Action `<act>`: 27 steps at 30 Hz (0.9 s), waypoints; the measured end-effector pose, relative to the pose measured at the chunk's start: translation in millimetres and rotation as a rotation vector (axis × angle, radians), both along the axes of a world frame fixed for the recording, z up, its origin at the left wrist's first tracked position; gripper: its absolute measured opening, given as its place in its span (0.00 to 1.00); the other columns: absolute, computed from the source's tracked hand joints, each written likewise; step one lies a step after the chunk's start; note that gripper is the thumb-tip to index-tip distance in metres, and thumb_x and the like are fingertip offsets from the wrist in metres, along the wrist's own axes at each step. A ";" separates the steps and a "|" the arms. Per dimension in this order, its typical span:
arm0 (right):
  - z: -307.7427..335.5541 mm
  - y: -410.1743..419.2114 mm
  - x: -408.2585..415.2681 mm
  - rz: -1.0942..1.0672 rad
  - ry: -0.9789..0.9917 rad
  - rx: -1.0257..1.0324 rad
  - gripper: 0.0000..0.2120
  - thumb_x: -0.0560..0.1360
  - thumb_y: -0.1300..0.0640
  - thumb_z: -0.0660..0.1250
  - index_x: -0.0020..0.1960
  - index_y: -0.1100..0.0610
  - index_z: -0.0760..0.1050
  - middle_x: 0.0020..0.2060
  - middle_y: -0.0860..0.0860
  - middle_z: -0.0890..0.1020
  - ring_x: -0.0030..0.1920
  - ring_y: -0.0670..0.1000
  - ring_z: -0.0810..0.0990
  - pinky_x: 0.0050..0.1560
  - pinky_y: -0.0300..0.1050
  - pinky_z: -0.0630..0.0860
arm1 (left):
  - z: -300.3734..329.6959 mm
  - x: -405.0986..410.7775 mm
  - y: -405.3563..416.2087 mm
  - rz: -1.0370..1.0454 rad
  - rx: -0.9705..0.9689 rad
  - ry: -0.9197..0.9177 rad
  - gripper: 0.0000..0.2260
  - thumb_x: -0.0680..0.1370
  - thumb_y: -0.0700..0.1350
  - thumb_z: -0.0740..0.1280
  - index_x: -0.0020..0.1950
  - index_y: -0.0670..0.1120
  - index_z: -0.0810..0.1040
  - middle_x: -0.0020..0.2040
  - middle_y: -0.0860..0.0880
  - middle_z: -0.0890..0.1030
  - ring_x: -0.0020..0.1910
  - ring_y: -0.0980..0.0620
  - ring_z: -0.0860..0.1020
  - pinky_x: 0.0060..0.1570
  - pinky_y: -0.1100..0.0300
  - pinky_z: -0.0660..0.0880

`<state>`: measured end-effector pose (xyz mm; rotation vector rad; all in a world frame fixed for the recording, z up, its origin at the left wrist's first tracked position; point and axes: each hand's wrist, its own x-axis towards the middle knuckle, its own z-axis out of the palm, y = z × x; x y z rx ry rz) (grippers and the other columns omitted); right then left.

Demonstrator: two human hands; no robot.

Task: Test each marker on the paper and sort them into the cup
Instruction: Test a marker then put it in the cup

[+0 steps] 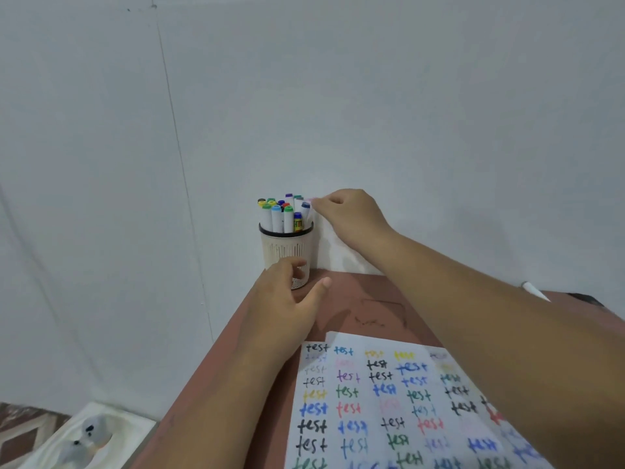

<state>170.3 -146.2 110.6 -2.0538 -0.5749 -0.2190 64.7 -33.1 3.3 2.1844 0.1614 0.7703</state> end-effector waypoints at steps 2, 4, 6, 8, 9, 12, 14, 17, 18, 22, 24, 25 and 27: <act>9.5 -26.5 -8.8 -0.020 -0.017 0.002 0.19 0.80 0.49 0.69 0.35 0.58 0.74 0.30 0.50 0.74 0.32 0.50 0.70 0.34 0.45 0.66 | 9.0 -4.7 -11.9 -0.050 0.009 -0.033 0.24 0.73 0.67 0.66 0.66 0.59 0.72 0.58 0.62 0.76 0.58 0.63 0.75 0.55 0.59 0.75; 19.3 -56.2 -15.9 -0.055 -0.023 -0.046 0.15 0.79 0.49 0.70 0.45 0.62 0.83 0.41 0.51 0.85 0.39 0.52 0.79 0.39 0.45 0.74 | 19.8 -8.2 -29.1 -0.120 0.016 -0.065 0.23 0.74 0.66 0.66 0.66 0.60 0.72 0.59 0.63 0.75 0.59 0.64 0.74 0.58 0.58 0.74; 26.3 -94.7 -20.5 -0.102 -0.004 -0.090 0.13 0.78 0.50 0.70 0.52 0.60 0.84 0.48 0.49 0.86 0.43 0.49 0.81 0.42 0.45 0.76 | 33.1 -8.8 -55.1 -0.229 0.074 -0.050 0.24 0.73 0.68 0.65 0.67 0.62 0.71 0.60 0.64 0.75 0.61 0.64 0.72 0.59 0.57 0.74; 28.7 -136.6 -21.8 -0.162 0.034 -0.122 0.12 0.78 0.51 0.70 0.52 0.60 0.84 0.48 0.49 0.86 0.41 0.48 0.79 0.43 0.44 0.76 | 44.6 -7.2 -83.5 -0.353 0.144 0.007 0.24 0.74 0.68 0.65 0.68 0.61 0.70 0.62 0.65 0.74 0.62 0.64 0.71 0.60 0.56 0.73; 28.1 -155.9 -20.4 -0.200 0.059 -0.139 0.11 0.77 0.52 0.71 0.51 0.60 0.83 0.47 0.51 0.85 0.42 0.50 0.79 0.44 0.45 0.76 | 49.1 -6.0 -96.2 -0.404 0.179 0.047 0.25 0.74 0.68 0.65 0.68 0.61 0.70 0.62 0.65 0.73 0.63 0.64 0.71 0.61 0.56 0.73; 17.1 -217.9 -15.5 -0.354 0.143 -0.259 0.10 0.77 0.56 0.70 0.52 0.63 0.83 0.47 0.55 0.85 0.42 0.55 0.80 0.43 0.49 0.78 | 52.3 -0.7 -132.7 -0.514 0.304 0.218 0.28 0.74 0.69 0.65 0.70 0.61 0.68 0.65 0.62 0.72 0.61 0.61 0.72 0.61 0.55 0.73; 3.6 -253.3 -11.6 -0.460 0.192 -0.427 0.11 0.76 0.58 0.70 0.54 0.64 0.83 0.49 0.59 0.86 0.42 0.57 0.82 0.44 0.50 0.81 | 44.9 2.1 -148.0 -0.558 0.384 0.364 0.30 0.73 0.70 0.66 0.71 0.61 0.66 0.65 0.62 0.71 0.61 0.59 0.72 0.61 0.54 0.73; -22.1 -288.6 -10.4 -0.575 0.224 -0.683 0.11 0.77 0.53 0.71 0.52 0.61 0.82 0.47 0.55 0.85 0.43 0.55 0.82 0.43 0.45 0.78 | 30.4 3.0 -159.7 -0.594 0.430 0.501 0.30 0.70 0.72 0.67 0.69 0.63 0.68 0.64 0.67 0.74 0.58 0.62 0.75 0.58 0.55 0.75; -31.1 -295.5 -11.0 -0.598 0.234 -0.711 0.11 0.78 0.51 0.70 0.47 0.60 0.80 0.42 0.54 0.83 0.40 0.54 0.80 0.38 0.44 0.75 | 27.3 3.1 -162.4 -0.590 0.466 0.502 0.29 0.69 0.73 0.67 0.66 0.63 0.69 0.62 0.67 0.75 0.57 0.64 0.75 0.58 0.54 0.76; -62.4 -302.5 -13.7 -0.628 0.271 -0.715 0.09 0.74 0.57 0.70 0.39 0.57 0.72 0.34 0.53 0.80 0.32 0.53 0.79 0.32 0.43 0.71 | 29.8 -2.6 -169.4 -0.538 0.624 0.478 0.21 0.71 0.72 0.65 0.58 0.64 0.72 0.52 0.65 0.75 0.49 0.64 0.75 0.52 0.57 0.77; -69.9 -302.4 -15.1 -0.626 0.266 -0.692 0.06 0.73 0.60 0.69 0.41 0.57 0.72 0.38 0.54 0.82 0.39 0.56 0.84 0.36 0.46 0.76 | 30.8 -6.1 -171.0 -0.528 0.615 0.478 0.19 0.72 0.72 0.65 0.57 0.64 0.73 0.52 0.65 0.76 0.48 0.64 0.76 0.50 0.57 0.78; -71.8 -302.8 -15.8 -0.626 0.269 -0.660 0.06 0.72 0.60 0.69 0.41 0.57 0.72 0.38 0.54 0.82 0.41 0.57 0.85 0.37 0.46 0.76 | 30.9 -8.7 -171.4 -0.521 0.595 0.475 0.18 0.72 0.72 0.65 0.56 0.64 0.73 0.52 0.65 0.76 0.48 0.64 0.77 0.49 0.57 0.78; -72.2 -302.8 -20.4 -0.619 0.312 -0.529 0.04 0.70 0.60 0.68 0.43 0.59 0.74 0.36 0.55 0.83 0.38 0.58 0.87 0.38 0.48 0.79 | 29.9 -13.4 -170.9 -0.509 0.550 0.447 0.18 0.73 0.70 0.66 0.59 0.64 0.73 0.55 0.67 0.75 0.50 0.65 0.76 0.50 0.58 0.76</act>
